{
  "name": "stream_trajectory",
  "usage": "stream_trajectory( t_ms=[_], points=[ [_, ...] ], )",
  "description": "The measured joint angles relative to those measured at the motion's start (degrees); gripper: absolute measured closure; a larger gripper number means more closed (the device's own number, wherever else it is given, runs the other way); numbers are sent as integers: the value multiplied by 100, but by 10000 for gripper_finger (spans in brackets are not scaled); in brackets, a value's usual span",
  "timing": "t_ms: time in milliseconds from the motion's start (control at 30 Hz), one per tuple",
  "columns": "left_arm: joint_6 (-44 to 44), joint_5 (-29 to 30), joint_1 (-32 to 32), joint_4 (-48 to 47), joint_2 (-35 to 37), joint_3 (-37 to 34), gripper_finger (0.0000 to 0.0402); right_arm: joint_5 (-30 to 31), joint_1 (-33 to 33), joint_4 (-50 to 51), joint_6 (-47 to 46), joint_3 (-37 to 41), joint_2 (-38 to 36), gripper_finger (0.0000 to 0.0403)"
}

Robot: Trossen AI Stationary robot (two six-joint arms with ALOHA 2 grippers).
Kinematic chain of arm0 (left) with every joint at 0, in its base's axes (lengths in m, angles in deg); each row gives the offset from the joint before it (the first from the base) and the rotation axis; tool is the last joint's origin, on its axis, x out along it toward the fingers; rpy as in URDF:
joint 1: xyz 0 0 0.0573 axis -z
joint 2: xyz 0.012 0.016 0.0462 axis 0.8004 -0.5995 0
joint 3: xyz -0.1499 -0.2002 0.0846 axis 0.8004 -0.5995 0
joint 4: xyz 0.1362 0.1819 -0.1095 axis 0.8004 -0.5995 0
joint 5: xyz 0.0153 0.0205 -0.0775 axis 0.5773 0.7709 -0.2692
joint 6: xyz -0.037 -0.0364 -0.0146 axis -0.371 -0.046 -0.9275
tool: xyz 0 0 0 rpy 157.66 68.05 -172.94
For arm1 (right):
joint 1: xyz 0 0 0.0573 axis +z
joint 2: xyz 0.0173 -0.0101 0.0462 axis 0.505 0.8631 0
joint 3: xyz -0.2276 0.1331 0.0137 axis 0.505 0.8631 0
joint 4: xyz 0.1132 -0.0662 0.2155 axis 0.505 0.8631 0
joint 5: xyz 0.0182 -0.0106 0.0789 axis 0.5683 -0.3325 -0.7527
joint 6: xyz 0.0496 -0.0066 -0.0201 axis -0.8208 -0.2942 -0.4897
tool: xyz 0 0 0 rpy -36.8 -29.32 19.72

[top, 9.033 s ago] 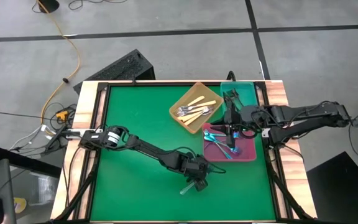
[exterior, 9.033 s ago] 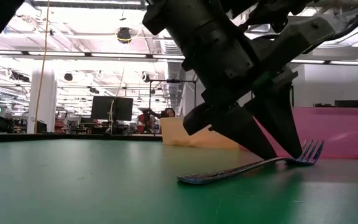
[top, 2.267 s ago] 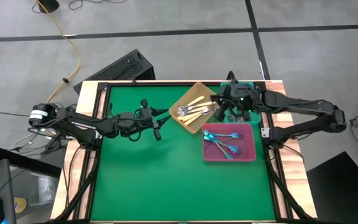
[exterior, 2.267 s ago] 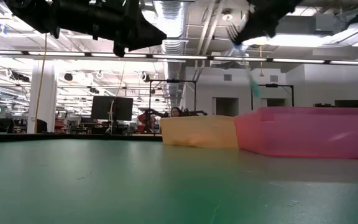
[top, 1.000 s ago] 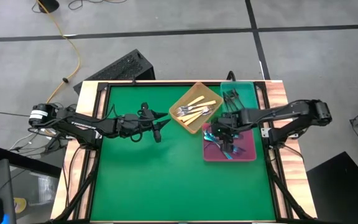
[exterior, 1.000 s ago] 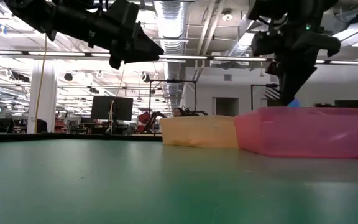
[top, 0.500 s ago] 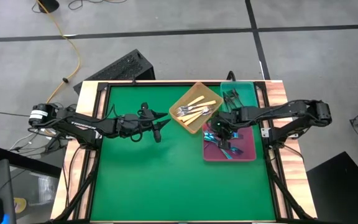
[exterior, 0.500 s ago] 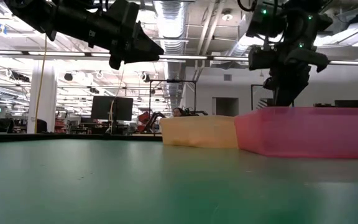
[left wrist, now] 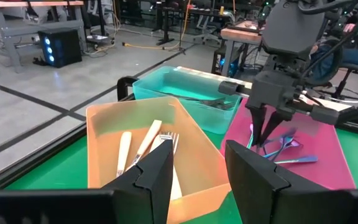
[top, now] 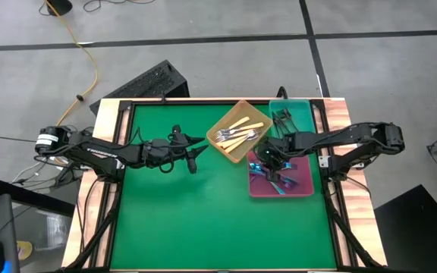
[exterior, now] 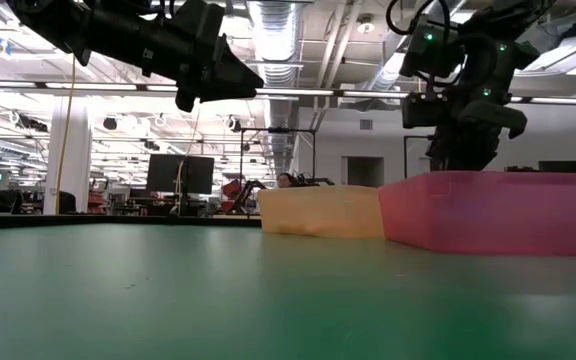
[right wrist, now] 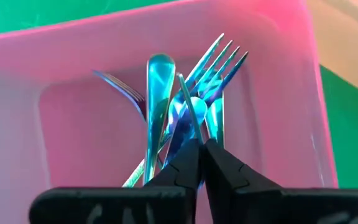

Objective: Sort silverware by color (type)
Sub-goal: Put the blue fork into the pink bin, then return to Home Position

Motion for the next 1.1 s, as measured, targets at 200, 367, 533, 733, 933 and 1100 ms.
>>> stream_trajectory(
  t_ms=[200,367,533,733,933,1100],
  points=[
    [0,0,0,0,0,0,272,2,-2,-109,50,2,2,343],
    [0,0,0,-2,0,0,272,0,0,-167,0,2,2,322],
    [0,0,0,24,35,0,272,-170,-2,-261,20,-137,-30,310],
    [-94,0,0,-131,758,138,272,-296,0,-118,274,-848,-433,310],
    [-41,215,2,-1225,1901,495,272,-295,0,-68,636,-1640,-1224,310],
    [-113,337,0,-1436,2878,557,272,-291,22,574,851,-2394,-2006,310]
  ],
)
